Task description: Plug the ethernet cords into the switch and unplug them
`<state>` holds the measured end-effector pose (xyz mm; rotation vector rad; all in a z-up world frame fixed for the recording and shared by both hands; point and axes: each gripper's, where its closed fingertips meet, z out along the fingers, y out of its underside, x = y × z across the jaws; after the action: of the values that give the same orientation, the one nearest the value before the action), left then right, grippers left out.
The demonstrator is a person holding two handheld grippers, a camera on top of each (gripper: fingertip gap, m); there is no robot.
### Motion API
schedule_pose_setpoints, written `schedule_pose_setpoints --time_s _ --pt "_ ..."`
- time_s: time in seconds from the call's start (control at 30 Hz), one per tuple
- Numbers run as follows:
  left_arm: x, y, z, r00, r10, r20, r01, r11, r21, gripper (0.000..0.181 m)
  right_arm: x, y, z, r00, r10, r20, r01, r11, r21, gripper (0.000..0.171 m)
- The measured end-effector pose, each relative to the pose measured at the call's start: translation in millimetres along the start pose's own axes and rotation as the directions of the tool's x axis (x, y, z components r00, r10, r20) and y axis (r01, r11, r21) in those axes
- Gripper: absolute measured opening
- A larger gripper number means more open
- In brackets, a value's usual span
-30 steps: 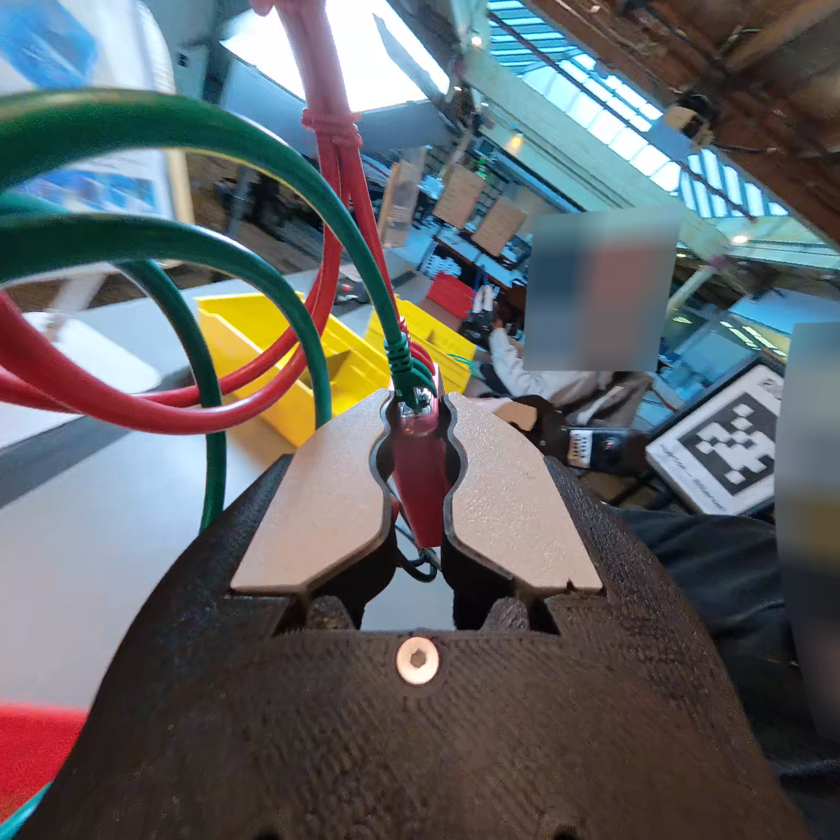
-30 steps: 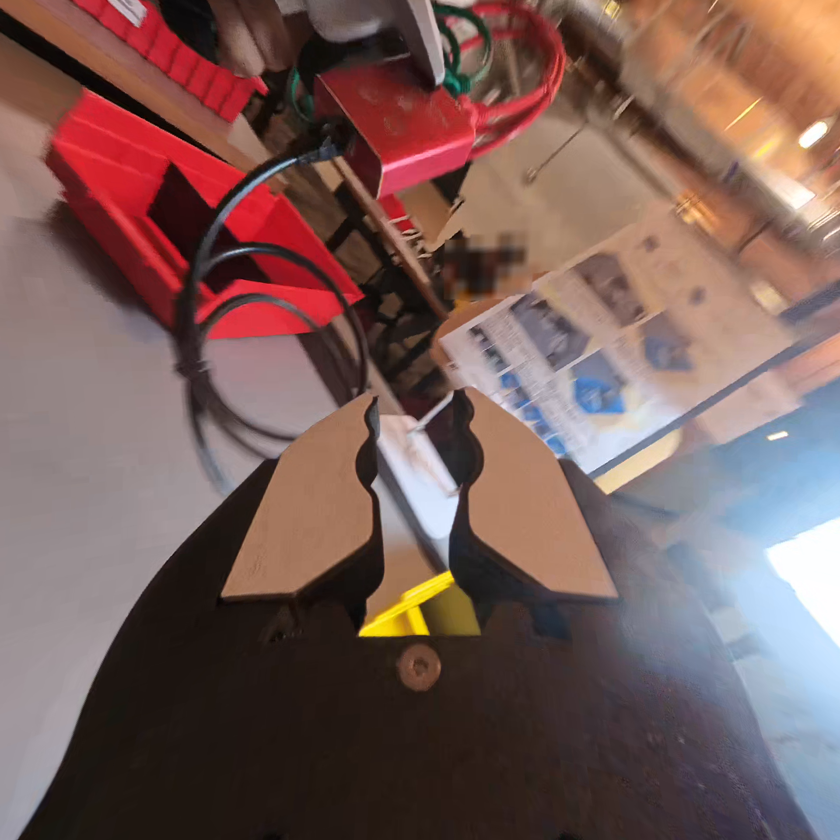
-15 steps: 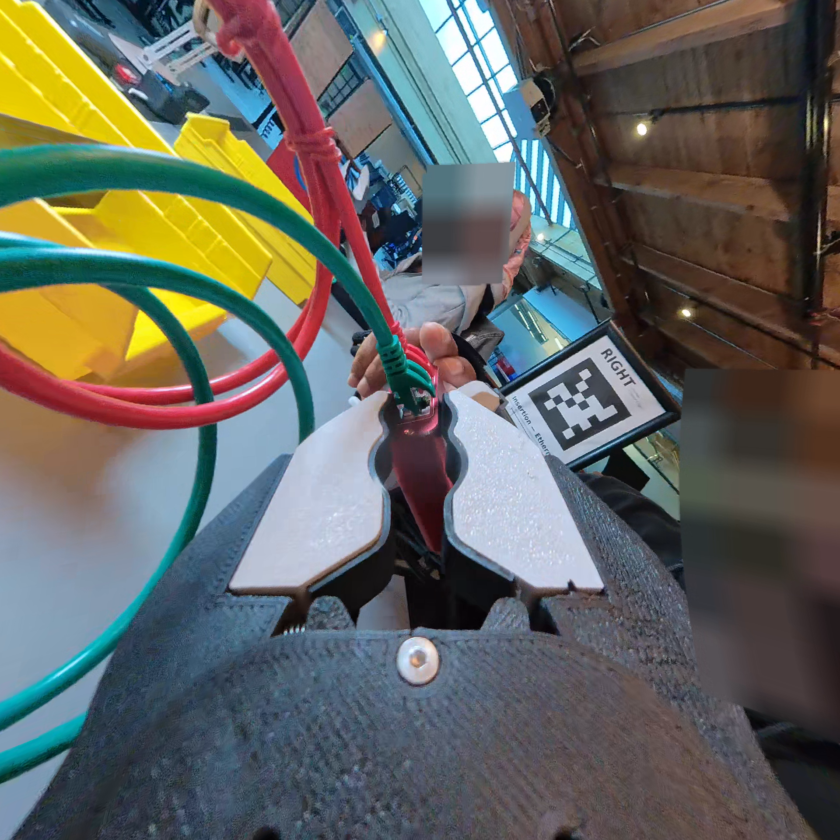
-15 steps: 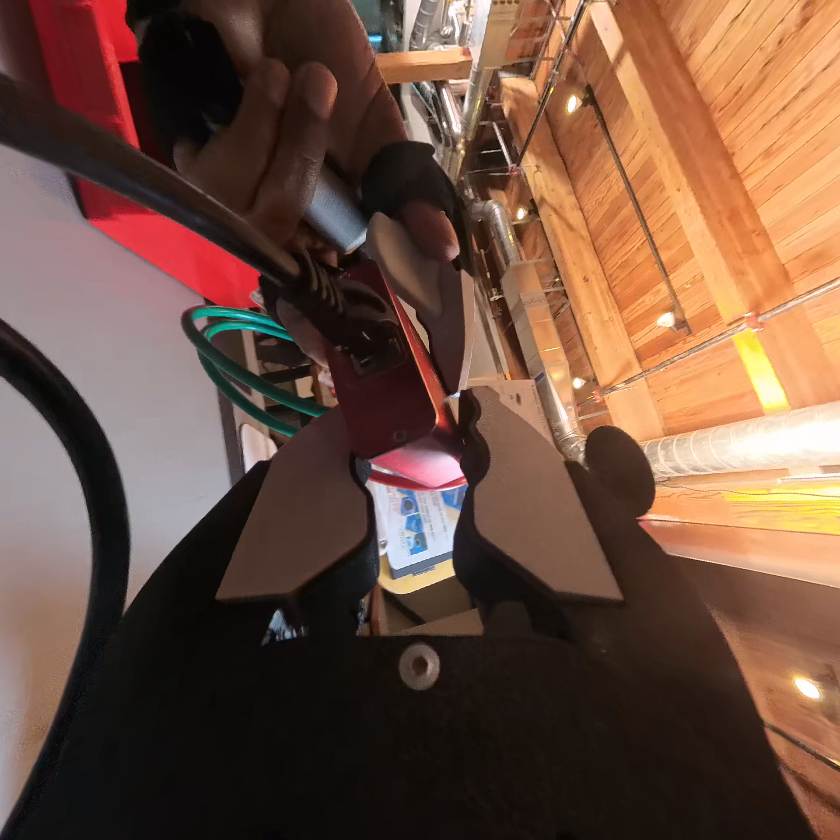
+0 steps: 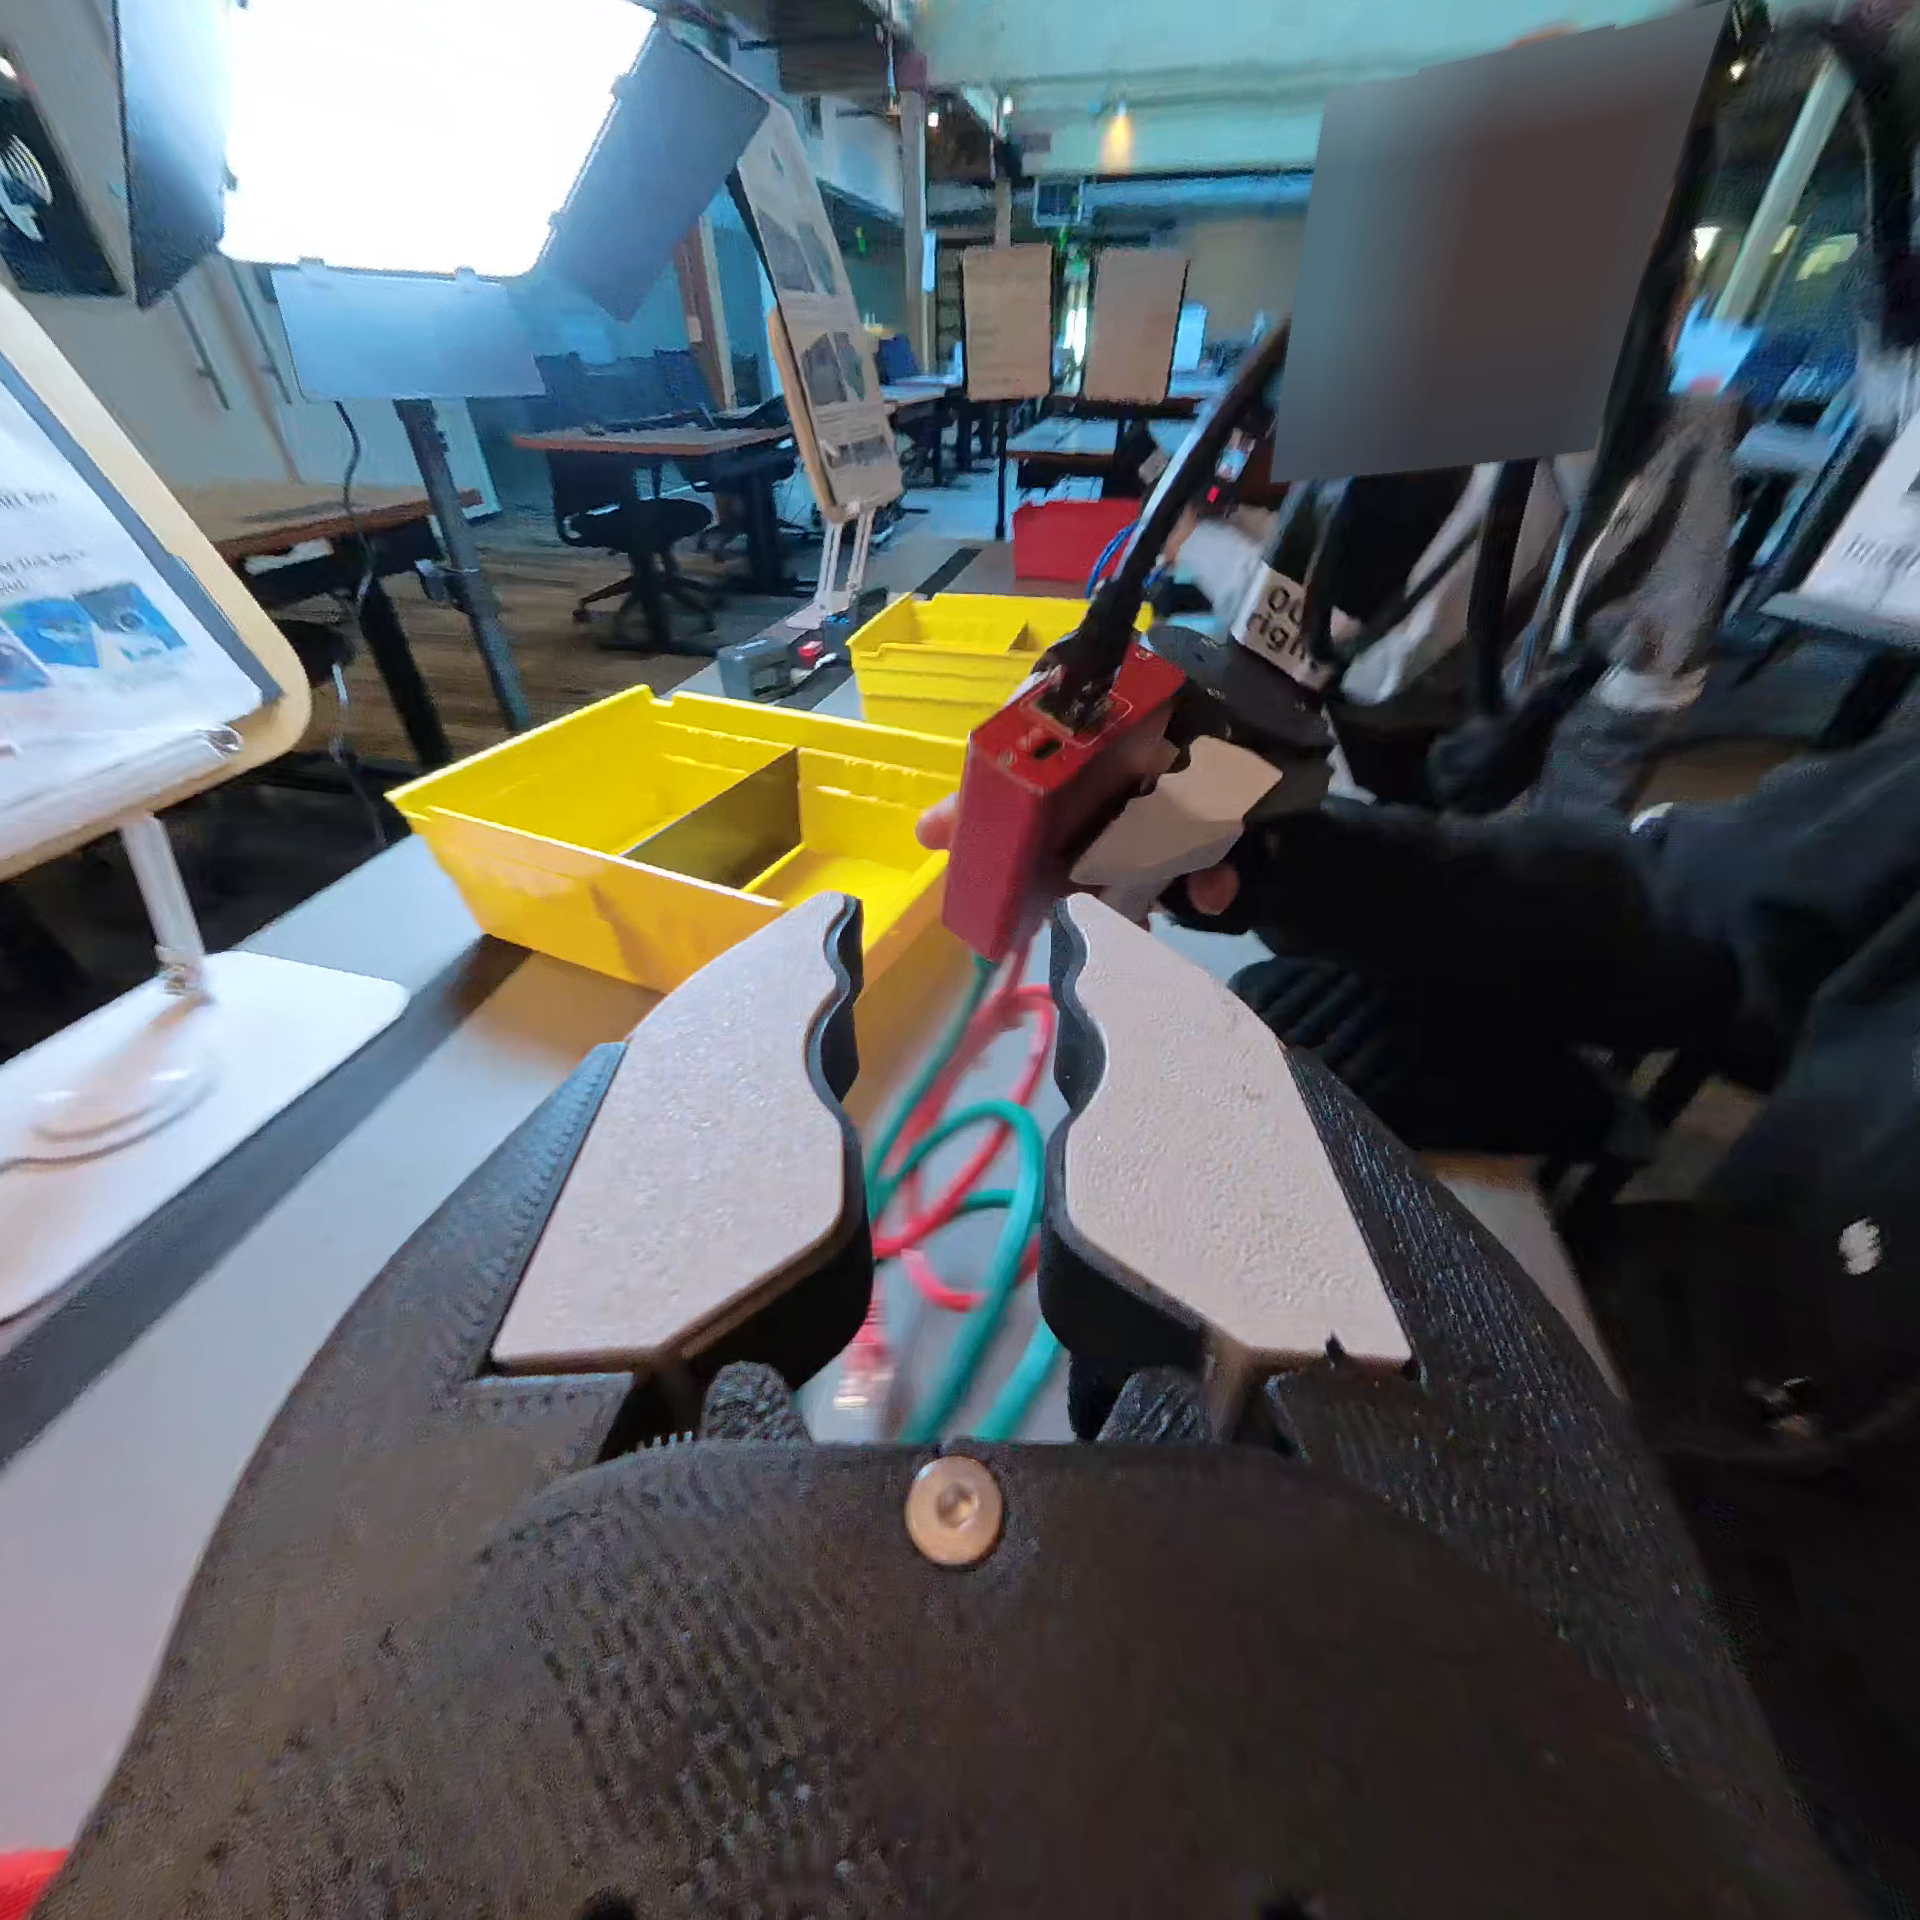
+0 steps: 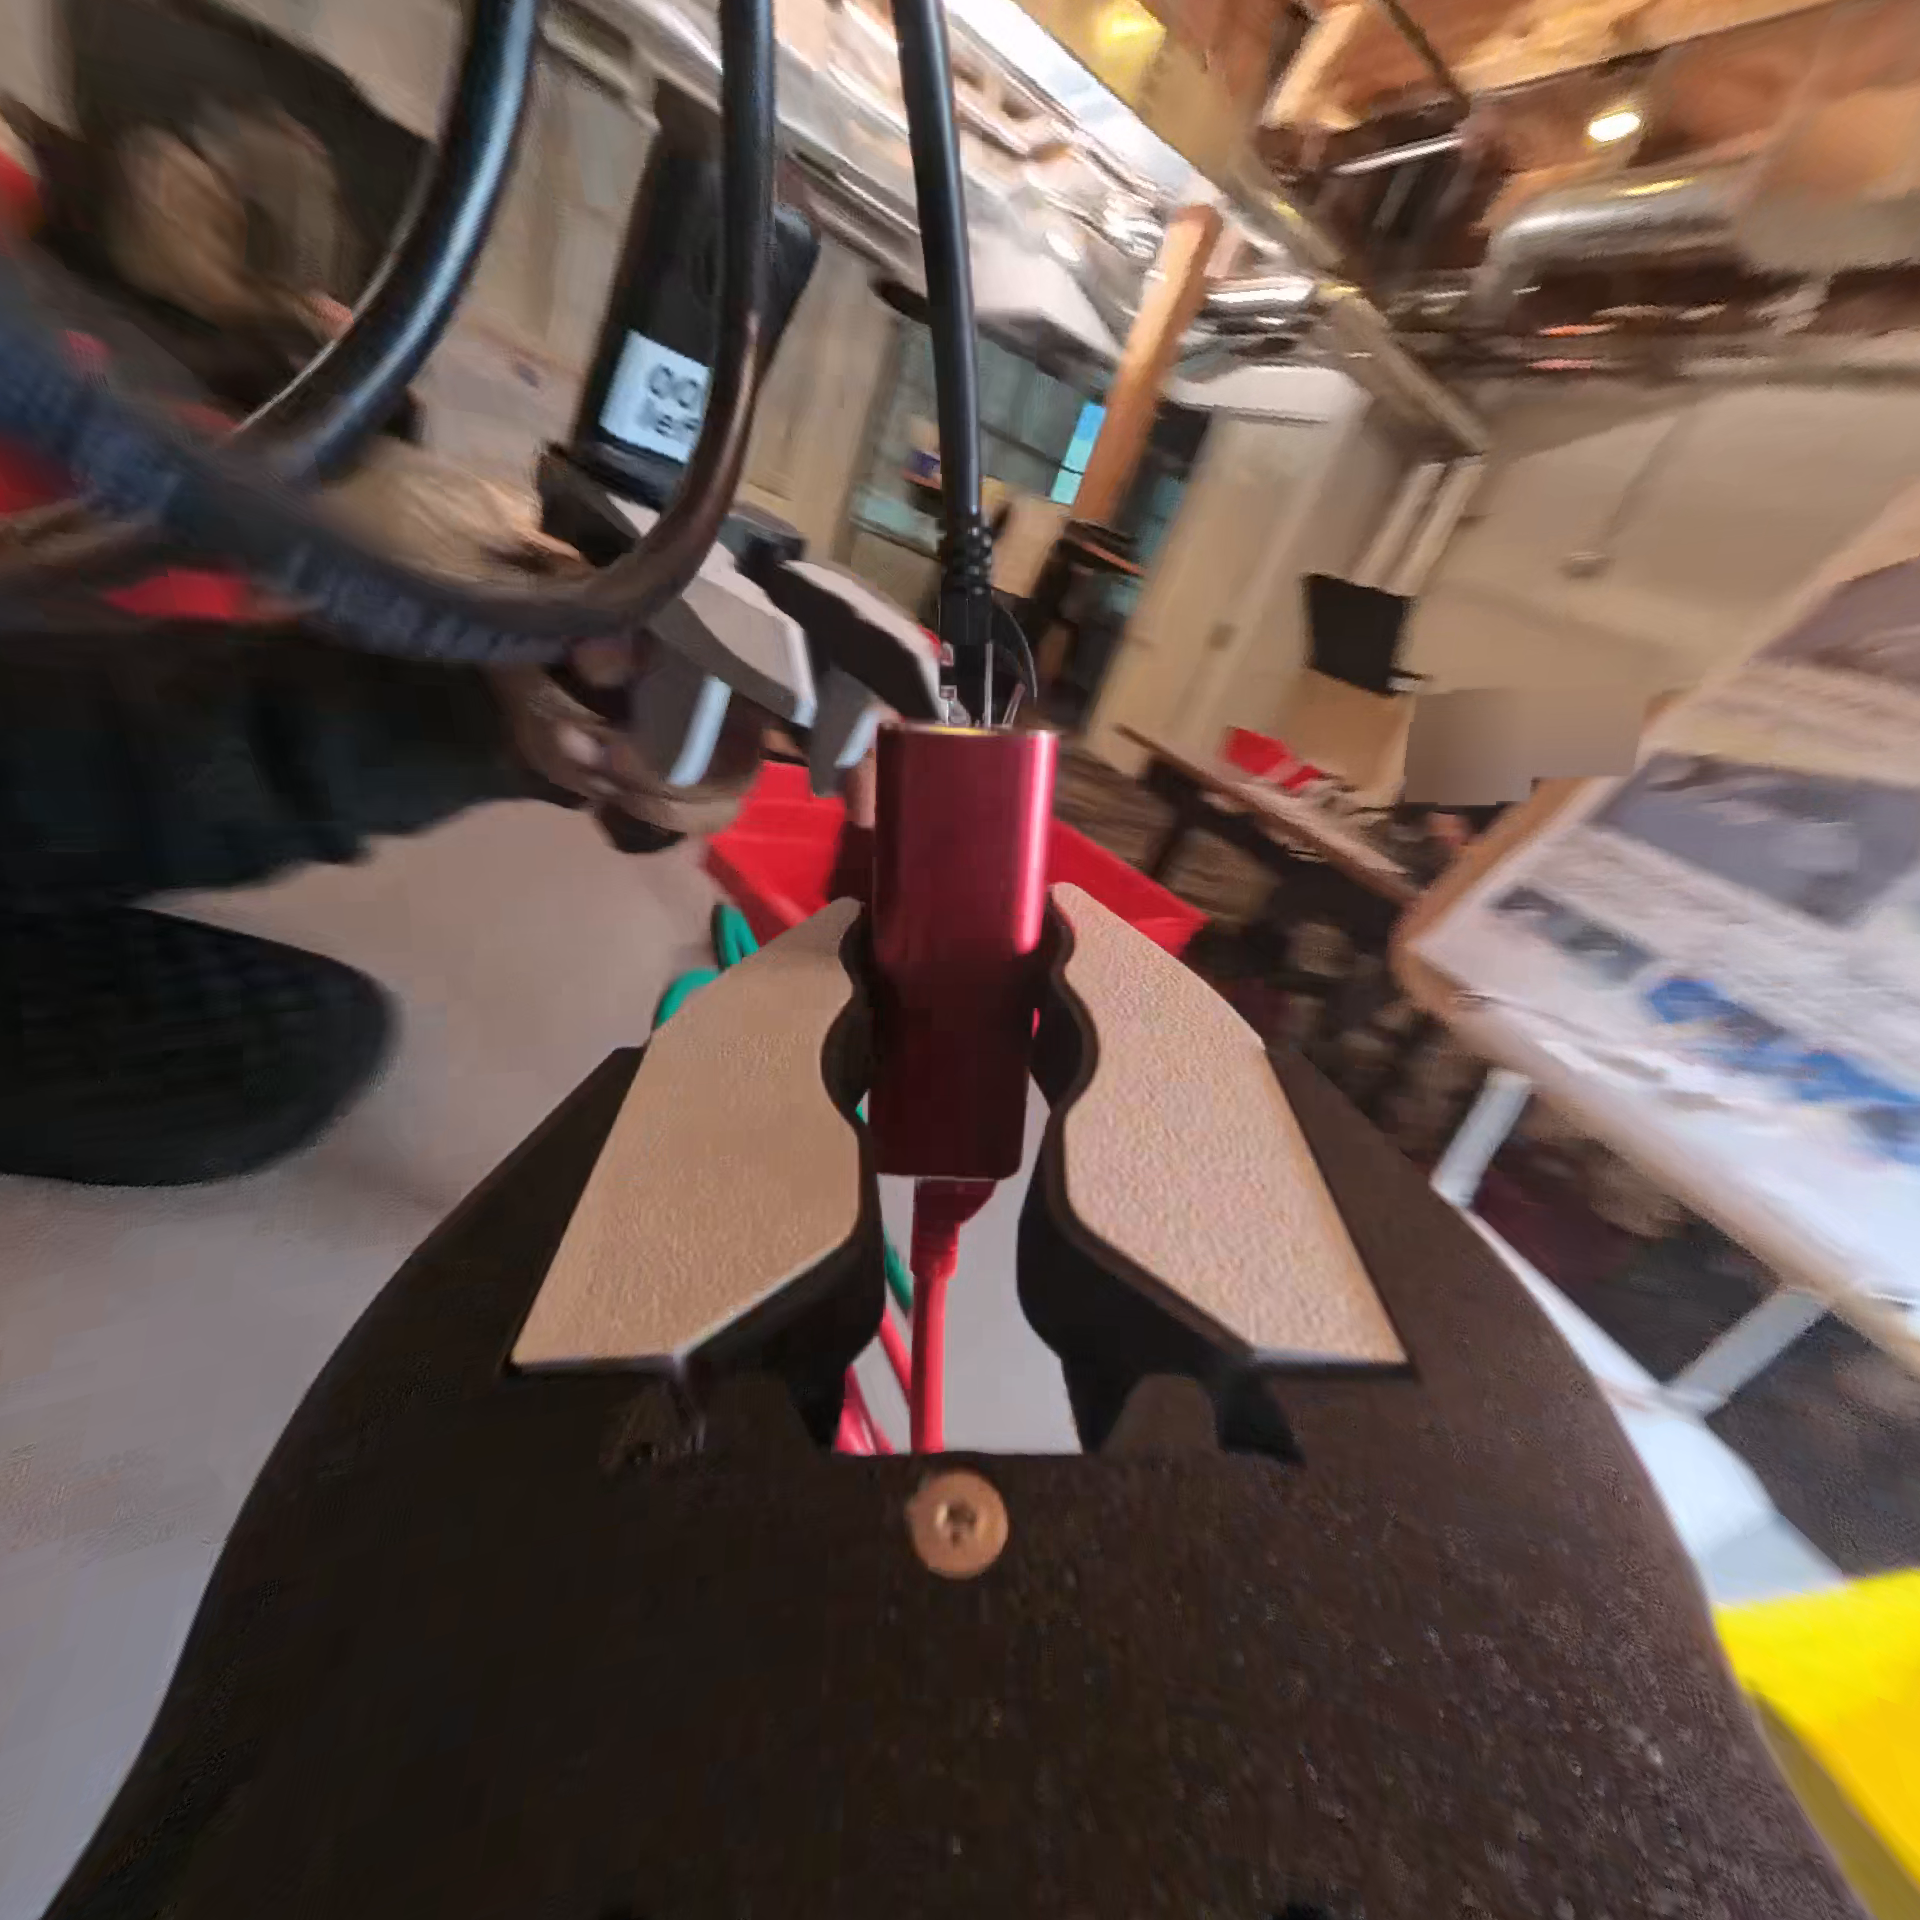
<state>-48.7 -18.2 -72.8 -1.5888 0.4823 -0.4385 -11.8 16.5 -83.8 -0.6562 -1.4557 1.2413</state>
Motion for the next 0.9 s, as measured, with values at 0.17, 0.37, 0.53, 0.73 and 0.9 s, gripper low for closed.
schedule_pose_setpoints --time_s 0.17,0.37,0.53,0.73,0.9 --pt "25 35 15 0.981 0.018 -0.192 -0.048 0.987 -0.153 0.045 -31 12 6 0.926 0.267 0.266 -0.295 0.953 0.069 0.027" --pt "43 53 48 0.969 0.019 -0.245 -0.027 0.999 -0.027 0.026 -38 5 5 0.853 0.356 0.381 -0.436 0.888 0.147 0.027" --pt "19 64 56 0.998 0.035 -0.046 -0.041 0.991 -0.127 0.026 -16 33 1 0.846 0.435 0.309 -0.471 0.881 0.049 0.033" --pt "-38 62 13 0.905 0.277 0.322 -0.165 0.928 -0.333 0.026 82 78 -48 0.831 0.552 -0.070 -0.554 0.832 -0.021 0.033" --pt "-59 90 -4 0.824 0.407 0.393 -0.153 0.829 -0.538 0.027 146 44 -106 0.835 0.390 -0.388 -0.396 0.916 0.067 0.029"
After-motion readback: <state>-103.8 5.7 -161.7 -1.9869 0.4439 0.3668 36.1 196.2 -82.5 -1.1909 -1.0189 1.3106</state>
